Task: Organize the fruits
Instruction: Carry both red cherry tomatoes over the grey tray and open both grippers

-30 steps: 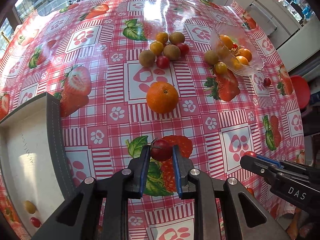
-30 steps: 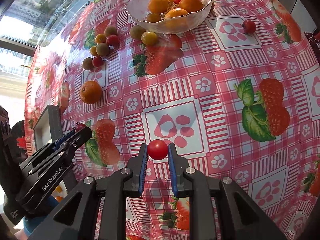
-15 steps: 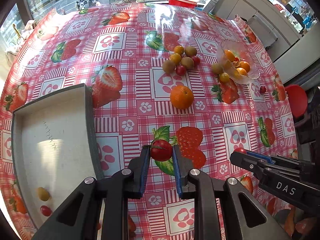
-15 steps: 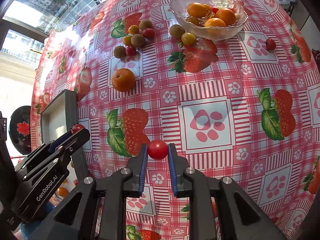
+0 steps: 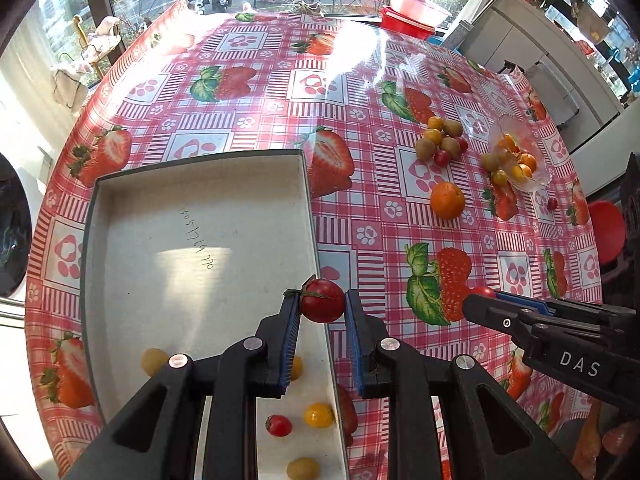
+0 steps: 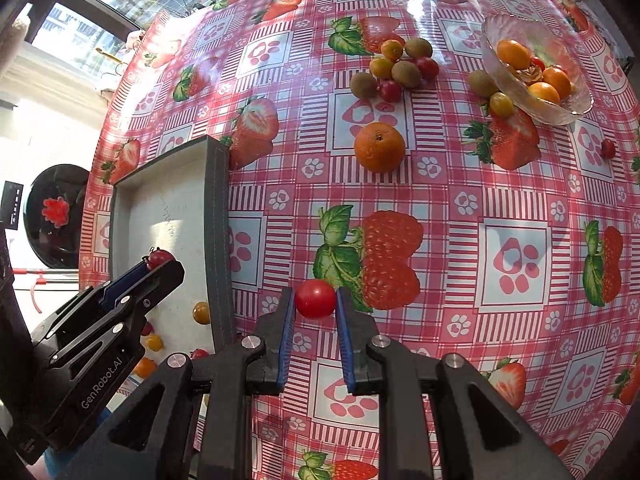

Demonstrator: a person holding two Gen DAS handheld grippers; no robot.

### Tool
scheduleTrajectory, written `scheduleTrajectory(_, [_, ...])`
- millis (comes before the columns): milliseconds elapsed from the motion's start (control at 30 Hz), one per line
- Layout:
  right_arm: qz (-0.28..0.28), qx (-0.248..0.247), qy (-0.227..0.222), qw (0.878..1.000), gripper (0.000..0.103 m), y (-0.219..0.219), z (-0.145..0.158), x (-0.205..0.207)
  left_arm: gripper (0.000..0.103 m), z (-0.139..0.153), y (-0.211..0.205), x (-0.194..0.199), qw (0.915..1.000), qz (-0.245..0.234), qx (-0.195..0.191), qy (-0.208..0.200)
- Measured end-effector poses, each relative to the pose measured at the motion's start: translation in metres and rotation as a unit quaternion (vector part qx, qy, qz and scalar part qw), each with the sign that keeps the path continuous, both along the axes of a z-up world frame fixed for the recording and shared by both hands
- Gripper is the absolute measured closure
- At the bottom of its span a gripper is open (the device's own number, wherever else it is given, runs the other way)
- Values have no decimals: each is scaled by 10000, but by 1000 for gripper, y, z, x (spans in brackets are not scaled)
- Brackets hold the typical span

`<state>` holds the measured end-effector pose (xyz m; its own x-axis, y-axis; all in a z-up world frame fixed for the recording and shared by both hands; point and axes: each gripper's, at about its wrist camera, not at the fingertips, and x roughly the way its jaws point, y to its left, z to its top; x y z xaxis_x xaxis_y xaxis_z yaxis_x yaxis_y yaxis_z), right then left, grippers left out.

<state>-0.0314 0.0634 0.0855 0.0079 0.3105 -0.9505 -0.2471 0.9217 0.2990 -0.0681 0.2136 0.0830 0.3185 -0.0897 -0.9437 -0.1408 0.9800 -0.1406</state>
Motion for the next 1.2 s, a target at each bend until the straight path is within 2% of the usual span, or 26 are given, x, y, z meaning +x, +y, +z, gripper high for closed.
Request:
scheduleTrajectory(533, [913,23,42,9958,81,89,1,-20,79,-10,79,-29,9982,567,149,117])
scheduleTrajectory(833, [1210,7,102,9926,81,125,-10,-19,79,-21,98,-22,9976,638,206,196])
scheduleTrajectory(1200, [1350,-115,104,9907,81,144,-25,-6,79,-38,108,-1,9970,600,339,358])
